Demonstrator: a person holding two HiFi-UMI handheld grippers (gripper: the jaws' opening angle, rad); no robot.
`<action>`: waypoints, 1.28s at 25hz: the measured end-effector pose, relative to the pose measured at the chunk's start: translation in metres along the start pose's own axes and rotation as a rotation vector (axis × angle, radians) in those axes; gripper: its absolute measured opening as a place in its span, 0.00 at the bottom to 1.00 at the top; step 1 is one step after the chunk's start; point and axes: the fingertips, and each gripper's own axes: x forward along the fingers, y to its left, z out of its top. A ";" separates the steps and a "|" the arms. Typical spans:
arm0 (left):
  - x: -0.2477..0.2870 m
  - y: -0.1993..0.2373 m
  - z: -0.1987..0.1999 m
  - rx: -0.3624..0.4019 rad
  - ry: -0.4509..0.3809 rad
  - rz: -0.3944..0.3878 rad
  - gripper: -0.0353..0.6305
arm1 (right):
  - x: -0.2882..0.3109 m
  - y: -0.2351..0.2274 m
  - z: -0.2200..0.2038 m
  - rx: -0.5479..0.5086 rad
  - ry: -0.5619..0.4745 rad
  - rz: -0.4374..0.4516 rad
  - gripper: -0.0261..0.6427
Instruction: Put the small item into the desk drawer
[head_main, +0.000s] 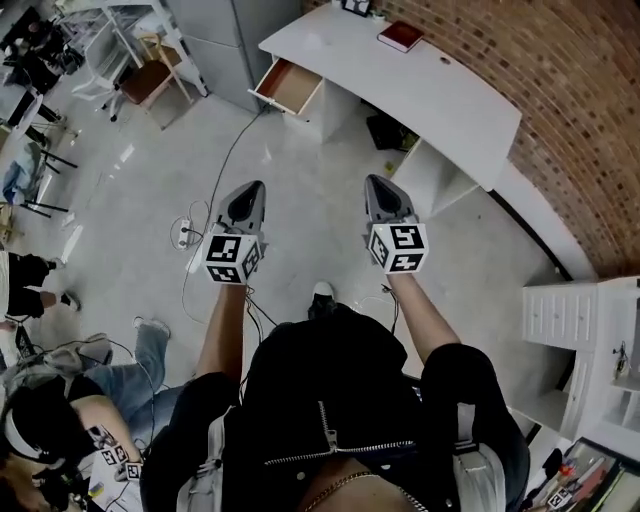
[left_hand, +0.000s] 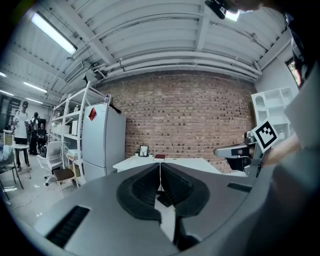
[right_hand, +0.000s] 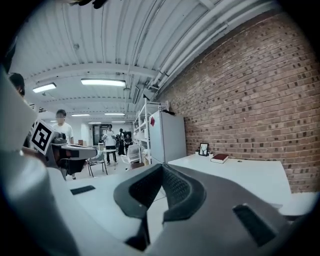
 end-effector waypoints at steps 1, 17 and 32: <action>0.010 0.004 0.004 -0.002 -0.002 0.010 0.09 | 0.011 -0.006 0.005 -0.003 -0.002 0.012 0.05; 0.106 0.060 0.010 -0.008 0.013 0.031 0.09 | 0.129 -0.040 0.025 -0.017 -0.003 0.060 0.05; 0.303 0.195 0.024 -0.025 0.028 -0.083 0.09 | 0.343 -0.095 0.059 -0.036 0.030 -0.019 0.05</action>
